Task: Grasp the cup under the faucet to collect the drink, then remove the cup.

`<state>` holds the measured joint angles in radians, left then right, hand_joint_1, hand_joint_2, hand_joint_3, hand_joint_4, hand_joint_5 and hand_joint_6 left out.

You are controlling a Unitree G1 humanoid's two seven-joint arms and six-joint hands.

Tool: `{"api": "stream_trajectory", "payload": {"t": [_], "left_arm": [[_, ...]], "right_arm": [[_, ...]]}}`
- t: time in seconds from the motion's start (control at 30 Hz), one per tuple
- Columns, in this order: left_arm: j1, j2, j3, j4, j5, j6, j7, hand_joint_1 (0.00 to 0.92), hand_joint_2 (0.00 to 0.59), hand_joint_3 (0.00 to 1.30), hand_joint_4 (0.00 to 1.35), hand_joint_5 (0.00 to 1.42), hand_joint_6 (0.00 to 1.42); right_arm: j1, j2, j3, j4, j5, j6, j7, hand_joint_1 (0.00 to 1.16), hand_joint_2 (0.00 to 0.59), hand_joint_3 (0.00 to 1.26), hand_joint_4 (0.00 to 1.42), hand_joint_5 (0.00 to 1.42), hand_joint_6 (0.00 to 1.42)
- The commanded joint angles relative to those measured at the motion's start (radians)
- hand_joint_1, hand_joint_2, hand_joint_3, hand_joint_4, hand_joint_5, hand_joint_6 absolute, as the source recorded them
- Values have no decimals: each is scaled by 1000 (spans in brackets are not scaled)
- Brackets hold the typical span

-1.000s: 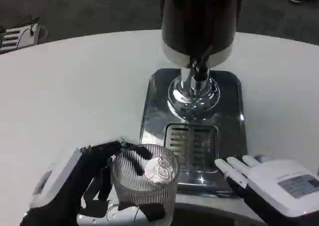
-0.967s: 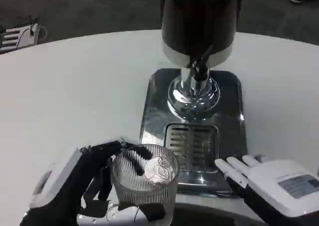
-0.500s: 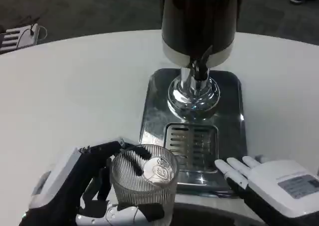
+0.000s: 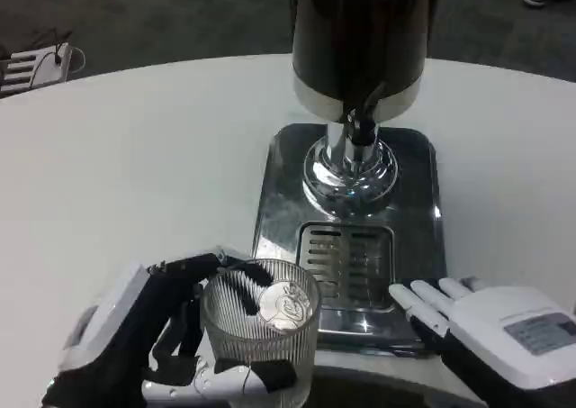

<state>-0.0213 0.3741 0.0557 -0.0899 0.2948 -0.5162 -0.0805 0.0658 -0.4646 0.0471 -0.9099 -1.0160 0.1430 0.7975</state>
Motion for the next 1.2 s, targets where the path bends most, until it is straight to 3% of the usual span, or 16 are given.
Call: {"api": "stream_trajectory", "payload": {"t": [0.03, 0.37, 0.7, 1.2], "left_arm": [[-85, -21, -21, 90, 46, -17, 48, 586, 0, 981, 1127, 1285, 1424], [-336, -35, -67, 351, 135, -29, 147, 586, 0, 979, 1127, 1285, 1424], [-564, -38, -154, 615, 217, -33, 242, 586, 0, 979, 1127, 1285, 1424], [-755, -73, -271, 863, 283, -42, 362, 582, 0, 961, 1095, 1262, 1424]], "right_arm": [[13, 7, -29, -22, 7, 0, 5, 473, 498, 0, 0, 0, 1], [53, 3, -84, -38, 36, -5, 0, 473, 498, 0, 0, 0, 1], [68, -3, -123, -36, 70, -8, -7, 473, 498, 0, 0, 0, 8], [79, -14, -143, -32, 101, -5, -8, 471, 498, 0, 0, 0, 17]]}}
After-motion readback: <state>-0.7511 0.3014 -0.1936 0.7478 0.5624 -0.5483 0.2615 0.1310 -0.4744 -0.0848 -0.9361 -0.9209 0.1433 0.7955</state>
